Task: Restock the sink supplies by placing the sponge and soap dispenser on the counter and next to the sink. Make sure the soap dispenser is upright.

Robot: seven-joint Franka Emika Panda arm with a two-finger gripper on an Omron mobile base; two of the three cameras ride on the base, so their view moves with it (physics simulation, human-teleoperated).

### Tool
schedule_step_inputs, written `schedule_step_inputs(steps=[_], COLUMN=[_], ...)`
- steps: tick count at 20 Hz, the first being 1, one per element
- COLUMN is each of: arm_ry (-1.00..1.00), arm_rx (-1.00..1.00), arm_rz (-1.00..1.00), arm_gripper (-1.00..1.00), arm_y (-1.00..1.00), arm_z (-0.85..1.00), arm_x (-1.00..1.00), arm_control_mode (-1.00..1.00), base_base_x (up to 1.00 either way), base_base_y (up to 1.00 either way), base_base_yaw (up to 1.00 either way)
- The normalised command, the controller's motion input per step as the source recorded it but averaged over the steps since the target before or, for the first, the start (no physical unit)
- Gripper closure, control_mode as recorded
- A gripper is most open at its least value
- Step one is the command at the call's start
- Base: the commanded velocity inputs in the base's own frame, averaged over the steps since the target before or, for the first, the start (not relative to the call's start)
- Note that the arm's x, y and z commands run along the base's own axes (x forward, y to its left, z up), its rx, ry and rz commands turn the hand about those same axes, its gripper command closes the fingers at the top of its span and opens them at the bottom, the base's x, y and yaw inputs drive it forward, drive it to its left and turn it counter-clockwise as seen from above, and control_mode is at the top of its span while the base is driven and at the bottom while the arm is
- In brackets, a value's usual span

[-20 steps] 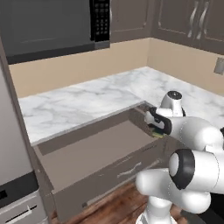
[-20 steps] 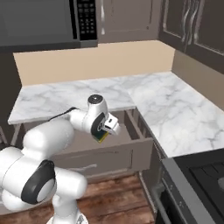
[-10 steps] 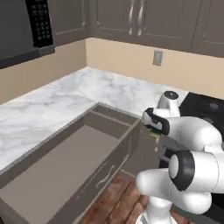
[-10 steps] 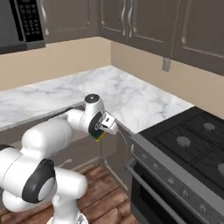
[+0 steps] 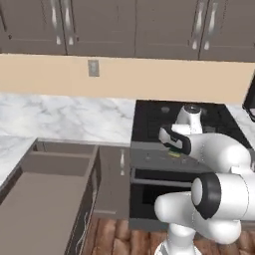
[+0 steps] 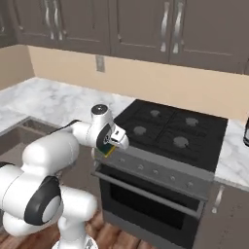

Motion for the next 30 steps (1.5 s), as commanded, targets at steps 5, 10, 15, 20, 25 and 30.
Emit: schedule_step_inputs(steps=[5,10,15,20,25,30], arm_ry=[0.0,0.0,0.0,0.0,0.0,0.0], arm_rx=[0.0,0.0,0.0,0.0,0.0,0.0], arm_rz=[0.0,0.0,0.0,0.0,0.0,0.0], arm_gripper=[1.0,1.0,1.0,1.0,1.0,1.0], arm_y=[0.0,0.0,0.0,0.0,0.0,0.0], arm_z=[0.0,0.0,0.0,0.0,0.0,0.0], arm_x=[0.0,0.0,0.0,0.0,0.0,0.0], arm_control_mode=[1.0,1.0,1.0,1.0,1.0,1.0], base_base_x=[-0.11,-0.03,0.0,0.32,0.46,0.45], base_base_y=[0.0,0.0,0.0,-0.15,-0.57,-0.58], base_base_yaw=[-0.8,-0.8,-0.8,-0.7,-0.51,-0.48])
